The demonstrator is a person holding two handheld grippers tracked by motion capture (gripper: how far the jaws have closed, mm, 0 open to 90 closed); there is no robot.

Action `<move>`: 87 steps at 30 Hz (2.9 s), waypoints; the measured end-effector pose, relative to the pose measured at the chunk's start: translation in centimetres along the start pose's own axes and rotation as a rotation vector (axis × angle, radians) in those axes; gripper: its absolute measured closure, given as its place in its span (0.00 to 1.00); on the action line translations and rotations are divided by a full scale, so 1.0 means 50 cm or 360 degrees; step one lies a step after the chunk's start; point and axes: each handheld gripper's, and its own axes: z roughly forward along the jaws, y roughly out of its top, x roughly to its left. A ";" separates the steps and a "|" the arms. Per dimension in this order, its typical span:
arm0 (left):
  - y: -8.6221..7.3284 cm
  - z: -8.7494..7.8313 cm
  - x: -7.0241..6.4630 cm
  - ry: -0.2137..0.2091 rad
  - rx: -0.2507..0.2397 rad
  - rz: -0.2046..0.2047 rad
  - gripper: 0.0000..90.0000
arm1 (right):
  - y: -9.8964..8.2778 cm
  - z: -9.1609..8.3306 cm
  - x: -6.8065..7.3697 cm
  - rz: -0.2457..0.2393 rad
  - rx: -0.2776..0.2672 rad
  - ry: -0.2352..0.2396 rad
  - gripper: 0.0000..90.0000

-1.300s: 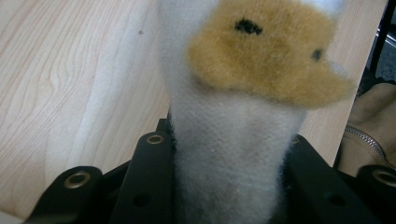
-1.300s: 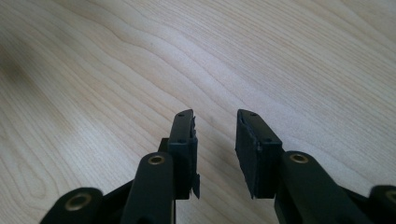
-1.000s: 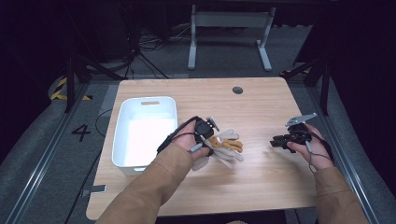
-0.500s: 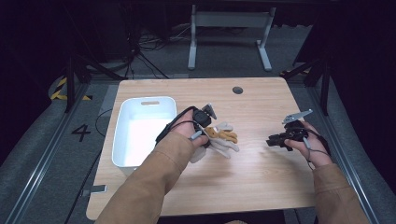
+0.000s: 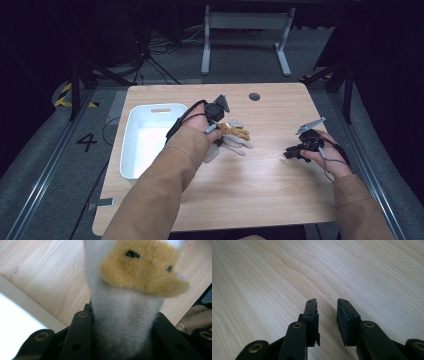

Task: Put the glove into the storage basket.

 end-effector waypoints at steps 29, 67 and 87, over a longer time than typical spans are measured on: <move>-0.013 -0.083 0.118 0.0097 0.0023 -0.0555 0.78 | -0.001 0.001 0.017 -0.0009 0.0009 -0.0032 0.79; -0.116 -0.124 0.237 0.0178 -0.0126 -0.1372 0.79 | -0.002 0.006 0.012 0.0016 0.0013 0.0017 0.77; -0.166 -0.056 0.275 0.0248 -0.0168 -0.1469 0.78 | -0.003 0.010 0.011 0.0014 0.0016 0.0020 0.76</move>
